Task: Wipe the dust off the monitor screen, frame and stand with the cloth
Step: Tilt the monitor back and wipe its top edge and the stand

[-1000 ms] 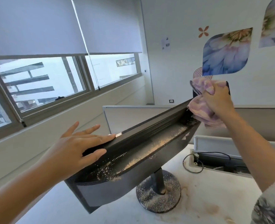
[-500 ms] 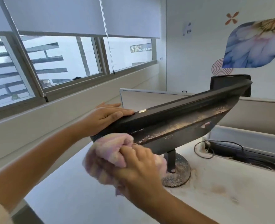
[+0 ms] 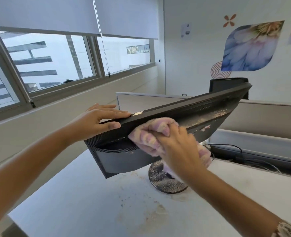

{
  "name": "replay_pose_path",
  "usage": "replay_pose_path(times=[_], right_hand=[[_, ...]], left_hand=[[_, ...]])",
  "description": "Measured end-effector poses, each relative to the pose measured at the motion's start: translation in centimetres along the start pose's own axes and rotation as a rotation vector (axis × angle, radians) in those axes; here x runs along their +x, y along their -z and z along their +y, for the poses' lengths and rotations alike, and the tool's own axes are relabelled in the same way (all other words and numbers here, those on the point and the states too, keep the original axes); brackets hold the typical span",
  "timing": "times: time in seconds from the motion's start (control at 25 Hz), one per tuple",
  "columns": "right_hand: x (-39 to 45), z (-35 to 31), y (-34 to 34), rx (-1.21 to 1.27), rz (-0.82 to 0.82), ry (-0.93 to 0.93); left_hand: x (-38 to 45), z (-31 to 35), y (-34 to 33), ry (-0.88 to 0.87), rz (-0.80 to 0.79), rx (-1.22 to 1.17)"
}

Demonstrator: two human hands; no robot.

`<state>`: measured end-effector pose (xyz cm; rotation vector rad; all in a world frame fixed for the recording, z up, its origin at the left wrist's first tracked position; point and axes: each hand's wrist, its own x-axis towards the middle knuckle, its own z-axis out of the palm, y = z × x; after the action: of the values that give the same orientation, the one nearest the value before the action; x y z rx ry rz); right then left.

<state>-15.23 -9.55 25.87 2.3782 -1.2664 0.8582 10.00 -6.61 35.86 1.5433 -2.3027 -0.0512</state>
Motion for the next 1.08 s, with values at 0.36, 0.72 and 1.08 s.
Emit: replay_pose_path(times=[0.36, 0.72, 1.08], right_hand=[[0.5, 12.5, 0.5, -0.159, -0.035, -0.365], [0.4, 10.7, 3.9, -0.183, 0.116, -0.566], [0.7, 2.5, 0.7, -0.112, 0.049, -0.279]], left_hand=[[0.2, 0.7, 0.2, 0.01, -0.014, 0.025], [-0.2, 1.0, 0.0, -0.024, 0.086, 0.132], [4.3, 2.5, -1.6, -0.119, 0.147, 0.121]])
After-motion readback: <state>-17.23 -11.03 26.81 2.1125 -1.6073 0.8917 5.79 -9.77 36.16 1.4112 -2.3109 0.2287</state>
